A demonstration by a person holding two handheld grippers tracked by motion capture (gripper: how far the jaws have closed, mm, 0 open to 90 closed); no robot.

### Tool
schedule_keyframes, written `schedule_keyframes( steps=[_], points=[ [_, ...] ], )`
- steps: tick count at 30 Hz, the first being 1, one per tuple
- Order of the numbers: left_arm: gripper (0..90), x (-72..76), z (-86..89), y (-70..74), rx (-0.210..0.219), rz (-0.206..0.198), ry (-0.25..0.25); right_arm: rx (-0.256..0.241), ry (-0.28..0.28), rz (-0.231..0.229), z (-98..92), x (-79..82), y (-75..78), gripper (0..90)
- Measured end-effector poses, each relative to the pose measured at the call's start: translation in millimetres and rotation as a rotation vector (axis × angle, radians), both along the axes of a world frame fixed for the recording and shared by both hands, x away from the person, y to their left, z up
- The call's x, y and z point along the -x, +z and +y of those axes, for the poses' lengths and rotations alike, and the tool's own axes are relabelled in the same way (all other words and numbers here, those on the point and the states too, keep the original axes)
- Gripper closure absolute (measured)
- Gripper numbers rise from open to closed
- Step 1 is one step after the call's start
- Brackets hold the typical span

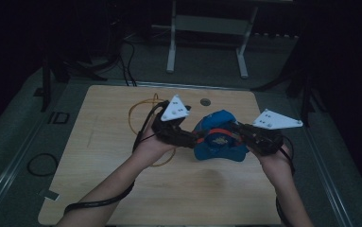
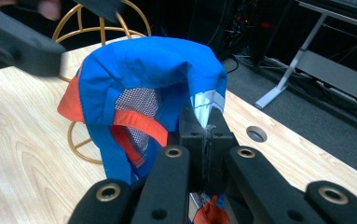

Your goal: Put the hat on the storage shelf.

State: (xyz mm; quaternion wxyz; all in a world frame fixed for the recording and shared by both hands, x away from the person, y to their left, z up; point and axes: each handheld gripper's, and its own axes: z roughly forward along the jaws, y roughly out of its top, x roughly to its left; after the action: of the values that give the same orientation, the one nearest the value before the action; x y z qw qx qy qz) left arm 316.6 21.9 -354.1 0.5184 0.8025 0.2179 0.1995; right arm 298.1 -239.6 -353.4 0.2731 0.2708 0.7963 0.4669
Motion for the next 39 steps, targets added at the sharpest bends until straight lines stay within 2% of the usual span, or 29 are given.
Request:
schedule_keyframes(
  steps=[2,3,7,10,17,22,23,24,26,31,32,34,39],
  points=[
    [15.2,-4.5,-11.4,0.0,-0.022,0.012,-0.017,-0.001,0.006,0.004,0.8,0.4,0.5,89.4],
    [15.2,-6.4,-16.6,-0.5,-0.031,0.015,-0.010,0.002,0.009,0.001,1.2,0.7,0.8,89.4],
    [19.2,-13.1,-30.5,-4.5,-0.044,0.054,-0.035,0.010,0.014,-0.004,3.3,1.9,1.1,89.4],
    [22.4,-15.4,-37.1,-8.8,-0.071,0.068,-0.026,0.012,0.017,-0.003,4.1,2.1,0.8,89.4],
    [43.7,-18.7,-42.8,-8.0,-0.089,0.063,-0.002,0.007,0.033,-0.008,6.9,5.4,3.0,89.4],
    [66.2,-18.2,-48.4,-7.6,-0.100,0.058,-0.009,-0.001,0.032,-0.014,7.9,8.1,4.9,89.4],
    [71.6,-17.9,-49.4,-7.9,-0.100,0.054,-0.004,0.003,0.030,-0.016,8.3,8.5,4.8,89.4],
    [82.6,-17.0,-50.8,-7.9,-0.103,0.044,-0.010,0.003,0.030,-0.016,8.4,8.7,4.7,89.4],
    [88.8,-15.7,-53.1,-7.7,-0.114,0.026,-0.008,0.002,0.027,-0.015,8.4,9.2,4.2,89.4],
    [89.8,-15.5,-54.2,-6.8,-0.114,0.006,-0.007,-0.015,0.027,-0.011,7.3,10.4,2.5,89.2],
    [89.8,-13.5,-55.1,-5.9,-0.123,-0.017,-0.010,-0.017,0.027,-0.013,6.8,10.9,2.2,89.1],
    [90.0,-11.9,-54.5,-4.2,-0.121,-0.034,-0.023,-0.050,0.034,-0.008,3.7,13.0,1.8,86.8],
    [90.0,-6.0,-50.0,-0.3,-0.118,-0.102,-0.042,-0.108,0.062,-0.013,-4.3,28.5,4.3,72.3]
  ],
)
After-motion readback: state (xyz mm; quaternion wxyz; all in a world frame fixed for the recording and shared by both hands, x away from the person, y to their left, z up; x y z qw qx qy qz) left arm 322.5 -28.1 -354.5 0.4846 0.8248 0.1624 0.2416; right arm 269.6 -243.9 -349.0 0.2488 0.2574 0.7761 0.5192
